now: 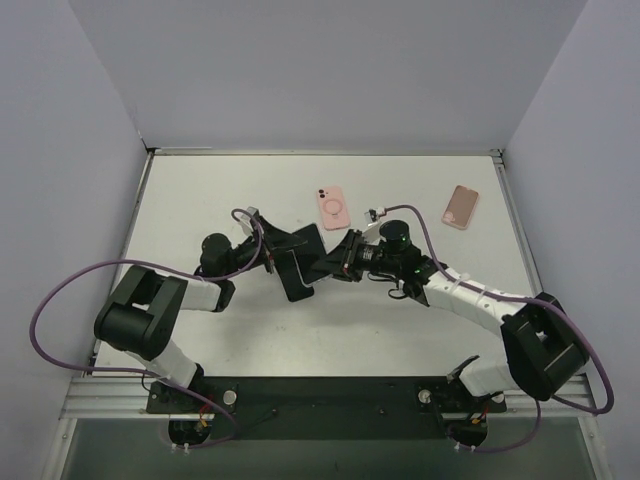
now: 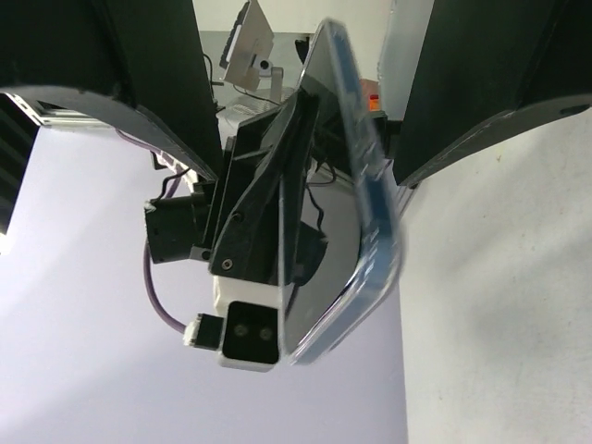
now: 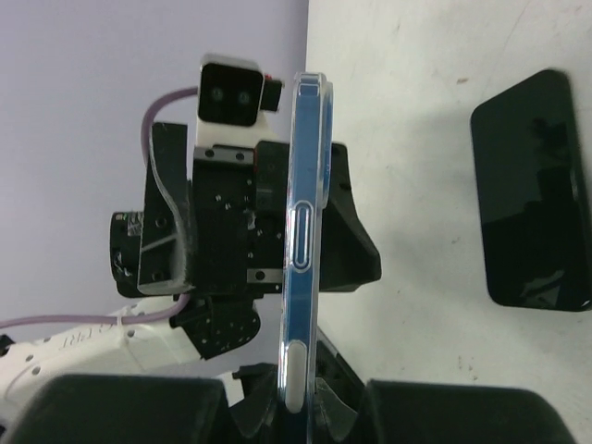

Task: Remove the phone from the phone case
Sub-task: Adjust the phone, then remove the phone case from the phone.

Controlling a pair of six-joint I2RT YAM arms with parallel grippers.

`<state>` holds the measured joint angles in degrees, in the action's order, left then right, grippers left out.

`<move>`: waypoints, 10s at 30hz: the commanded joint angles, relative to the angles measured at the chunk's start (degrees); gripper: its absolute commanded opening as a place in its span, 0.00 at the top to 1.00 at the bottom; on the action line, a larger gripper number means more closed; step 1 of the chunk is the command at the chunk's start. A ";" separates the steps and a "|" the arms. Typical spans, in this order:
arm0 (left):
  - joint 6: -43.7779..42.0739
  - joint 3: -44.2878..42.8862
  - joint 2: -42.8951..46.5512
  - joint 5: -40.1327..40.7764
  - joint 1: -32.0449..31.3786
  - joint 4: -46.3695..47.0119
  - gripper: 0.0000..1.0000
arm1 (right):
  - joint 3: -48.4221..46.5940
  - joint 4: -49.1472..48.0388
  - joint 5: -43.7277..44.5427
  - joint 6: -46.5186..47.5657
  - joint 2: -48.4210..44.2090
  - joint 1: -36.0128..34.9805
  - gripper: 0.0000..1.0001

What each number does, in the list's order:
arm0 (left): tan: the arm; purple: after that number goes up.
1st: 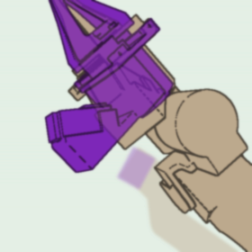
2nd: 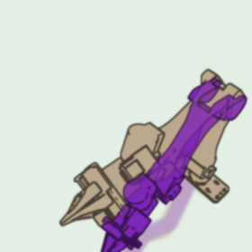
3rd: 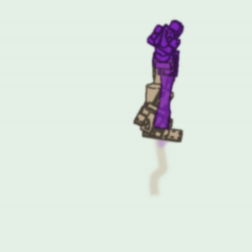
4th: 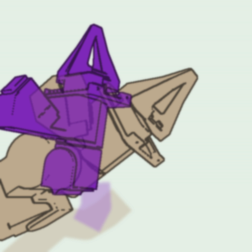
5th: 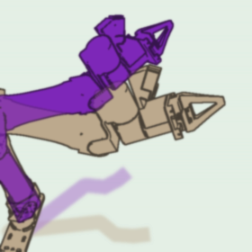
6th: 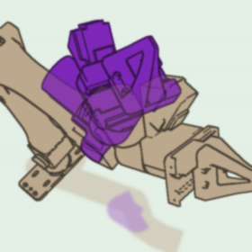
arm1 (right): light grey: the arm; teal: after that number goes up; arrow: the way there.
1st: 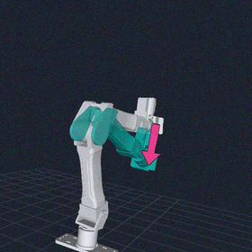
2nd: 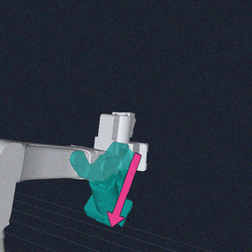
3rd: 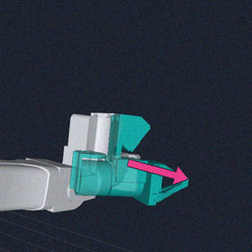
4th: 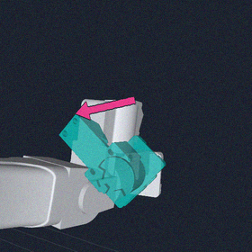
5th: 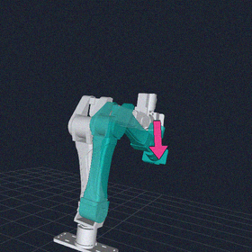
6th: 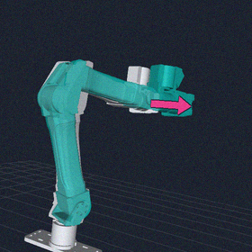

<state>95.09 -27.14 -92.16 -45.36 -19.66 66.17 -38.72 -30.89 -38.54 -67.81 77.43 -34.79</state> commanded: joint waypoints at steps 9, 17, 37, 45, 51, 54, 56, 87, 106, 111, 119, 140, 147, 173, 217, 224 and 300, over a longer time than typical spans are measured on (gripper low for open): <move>2.65 -1.96 1.19 -0.34 -0.03 9.59 0.40 | -0.75 -24.65 -4.35 -9.71 6.68 -4.15 1.00; 2.65 -1.25 1.98 0.27 0.06 9.06 0.46 | 0.84 -20.79 -1.18 -7.16 4.84 -3.98 1.00; 3.61 -1.69 3.65 0.98 0.50 8.81 1.00 | 3.82 -15.34 1.45 -5.93 1.94 -1.87 0.38; 2.65 -2.48 4.62 1.42 0.68 6.78 1.00 | 8.49 -17.53 2.95 -7.42 -3.07 1.12 0.53; 2.56 -2.84 4.80 1.68 0.68 5.99 1.00 | 7.00 -19.28 1.02 -7.86 -1.85 0.16 0.62; 2.12 -2.92 5.15 1.77 0.68 4.94 1.00 | 6.29 -21.39 0.22 -8.92 -0.88 -0.81 0.62; 1.86 -2.92 5.24 1.77 0.68 4.32 1.00 | 6.38 -21.57 0.58 -8.92 -0.79 -1.42 0.63; 5.37 -8.90 9.10 7.30 0.68 18.10 1.00 | 5.32 -47.64 3.73 -34.73 1.39 1.82 1.00; 11.17 -16.80 15.86 15.66 0.59 29.10 1.00 | -2.40 -64.47 11.82 -52.25 11.87 0.51 1.00; 11.61 -19.88 17.71 17.15 0.59 29.10 1.00 | -5.31 -64.47 14.45 -54.00 12.57 0.24 1.00; 14.07 -25.68 19.56 19.08 0.59 29.10 1.00 | -10.05 -64.47 16.13 -56.64 15.38 -0.28 1.00; 17.50 -38.69 22.11 24.62 0.41 29.10 1.00 | -32.03 -64.47 21.67 -59.37 29.35 -7.40 1.00; 17.94 -37.99 22.81 25.59 0.32 29.10 1.00 | -27.56 -56.23 14.04 -48.24 25.51 -5.65 1.00; 20.22 -39.22 23.34 27.17 0.41 29.19 1.00 | -31.76 16.13 9.13 -1.19 17.93 -5.12 0.92; 16.19 -39.83 23.34 12.76 0.41 15.14 1.00 | -57.96 39.51 -10.59 9.63 36.57 -9.86 0.63; 15.57 -39.84 21.68 10.47 -0.64 13.63 1.00 | -57.78 32.68 -13.12 5.68 35.78 -10.13 0.67; 13.02 -8.20 4.79 11.18 -10.57 13.99 0.59 | -17.36 5.99 7.16 0.04 4.14 5.60 1.00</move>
<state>109.73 -34.09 -91.48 -22.33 -26.87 68.45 -52.95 -32.14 -38.28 -73.01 86.24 -30.30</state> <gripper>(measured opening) 0.273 0.090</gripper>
